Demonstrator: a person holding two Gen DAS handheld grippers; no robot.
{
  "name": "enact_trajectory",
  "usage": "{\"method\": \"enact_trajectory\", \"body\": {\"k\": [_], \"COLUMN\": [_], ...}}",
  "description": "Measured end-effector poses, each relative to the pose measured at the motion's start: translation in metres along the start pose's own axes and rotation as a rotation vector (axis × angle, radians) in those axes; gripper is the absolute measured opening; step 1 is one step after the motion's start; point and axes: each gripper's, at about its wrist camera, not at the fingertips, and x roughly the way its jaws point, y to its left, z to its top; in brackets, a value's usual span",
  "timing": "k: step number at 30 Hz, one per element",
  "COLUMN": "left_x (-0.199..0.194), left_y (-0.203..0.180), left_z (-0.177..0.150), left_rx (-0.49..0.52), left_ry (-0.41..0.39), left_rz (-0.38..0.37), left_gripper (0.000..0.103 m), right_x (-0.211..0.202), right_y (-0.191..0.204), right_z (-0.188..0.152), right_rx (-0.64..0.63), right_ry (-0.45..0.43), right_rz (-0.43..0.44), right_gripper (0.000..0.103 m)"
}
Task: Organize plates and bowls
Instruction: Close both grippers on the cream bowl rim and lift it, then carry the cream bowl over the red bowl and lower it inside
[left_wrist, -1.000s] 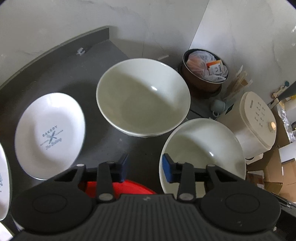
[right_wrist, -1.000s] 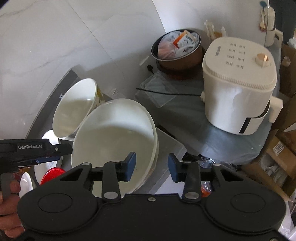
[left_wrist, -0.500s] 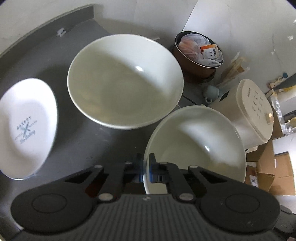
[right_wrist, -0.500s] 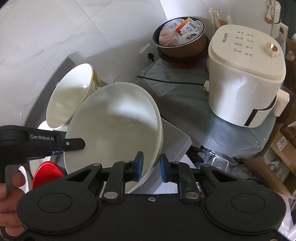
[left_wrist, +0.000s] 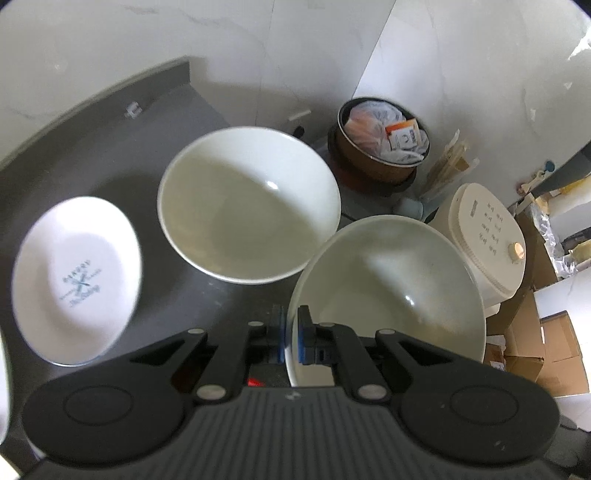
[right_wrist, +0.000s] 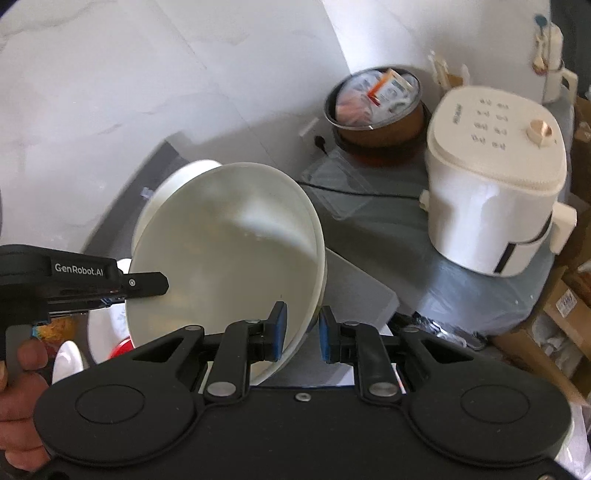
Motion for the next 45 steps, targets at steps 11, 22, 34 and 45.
{"method": "enact_trajectory", "body": {"k": [11,22,34,45], "left_x": [-0.047,-0.078,-0.095,-0.092], "left_y": [0.014,0.048,0.079,0.099], "left_z": [-0.008,-0.028,-0.055,-0.075], "left_rx": [-0.02,-0.081,-0.12,-0.161], "left_ry": [-0.055,-0.073,-0.064,-0.033], "left_rz": [0.02,0.042,0.053,0.06], "left_gripper": [0.006,0.006,0.006,0.006], "right_x": [-0.023,-0.036,-0.041,-0.034], "right_y": [0.031,0.063,0.084,0.094], "right_z": [-0.001,-0.016,-0.034,-0.054], "right_rx": [-0.076,-0.131,-0.172,-0.214], "right_ry": [-0.036,-0.031,-0.013,0.037], "right_rz": [0.05,0.084,0.098,0.087], "right_gripper": [0.018,0.019,0.019,0.019]}}
